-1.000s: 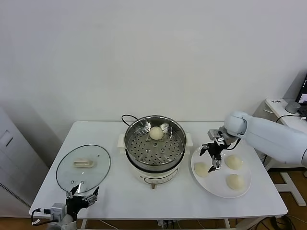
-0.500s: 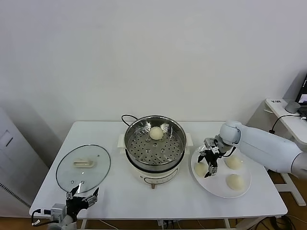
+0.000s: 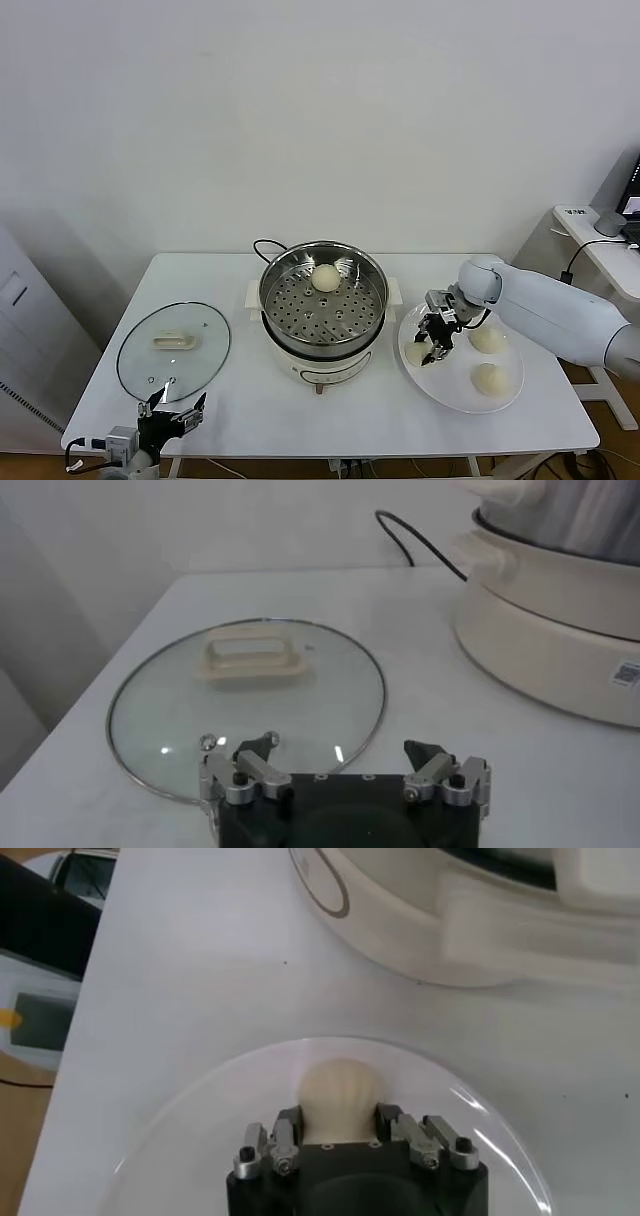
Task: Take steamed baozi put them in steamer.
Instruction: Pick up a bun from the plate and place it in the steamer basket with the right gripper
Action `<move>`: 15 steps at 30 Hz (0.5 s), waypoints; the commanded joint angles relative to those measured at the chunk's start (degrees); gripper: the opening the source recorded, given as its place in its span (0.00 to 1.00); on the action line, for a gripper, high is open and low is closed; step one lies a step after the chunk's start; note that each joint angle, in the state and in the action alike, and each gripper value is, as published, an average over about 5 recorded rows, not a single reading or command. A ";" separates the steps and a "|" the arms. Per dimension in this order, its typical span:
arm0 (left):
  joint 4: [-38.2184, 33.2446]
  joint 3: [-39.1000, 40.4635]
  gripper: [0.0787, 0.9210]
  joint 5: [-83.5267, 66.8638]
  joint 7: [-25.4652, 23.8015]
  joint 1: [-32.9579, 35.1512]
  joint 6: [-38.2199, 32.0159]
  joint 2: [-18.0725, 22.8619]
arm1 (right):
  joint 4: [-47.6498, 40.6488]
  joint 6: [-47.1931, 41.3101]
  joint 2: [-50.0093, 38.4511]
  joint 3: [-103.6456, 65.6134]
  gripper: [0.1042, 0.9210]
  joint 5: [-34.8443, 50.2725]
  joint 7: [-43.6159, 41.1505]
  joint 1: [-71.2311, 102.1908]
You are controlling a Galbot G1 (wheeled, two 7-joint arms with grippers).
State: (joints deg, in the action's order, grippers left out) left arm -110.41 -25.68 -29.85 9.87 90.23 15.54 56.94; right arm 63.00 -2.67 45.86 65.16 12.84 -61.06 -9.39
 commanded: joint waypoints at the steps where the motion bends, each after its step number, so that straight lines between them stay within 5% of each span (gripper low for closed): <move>1: -0.13 -0.13 0.88 0.08 0.11 -0.06 0.21 -0.01 | 3.41 -0.43 -2.39 4.36 0.43 3.64 -1.74 -9.22; 15: -0.78 0.21 0.88 0.32 0.21 -0.28 0.54 0.06 | 13.97 -3.79 -5.31 19.41 0.43 19.36 -5.25 -38.89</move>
State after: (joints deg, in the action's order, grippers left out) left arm -111.04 -25.57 -29.59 10.05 89.95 16.02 56.98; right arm 71.34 -4.88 41.75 76.53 22.91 -64.91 -31.20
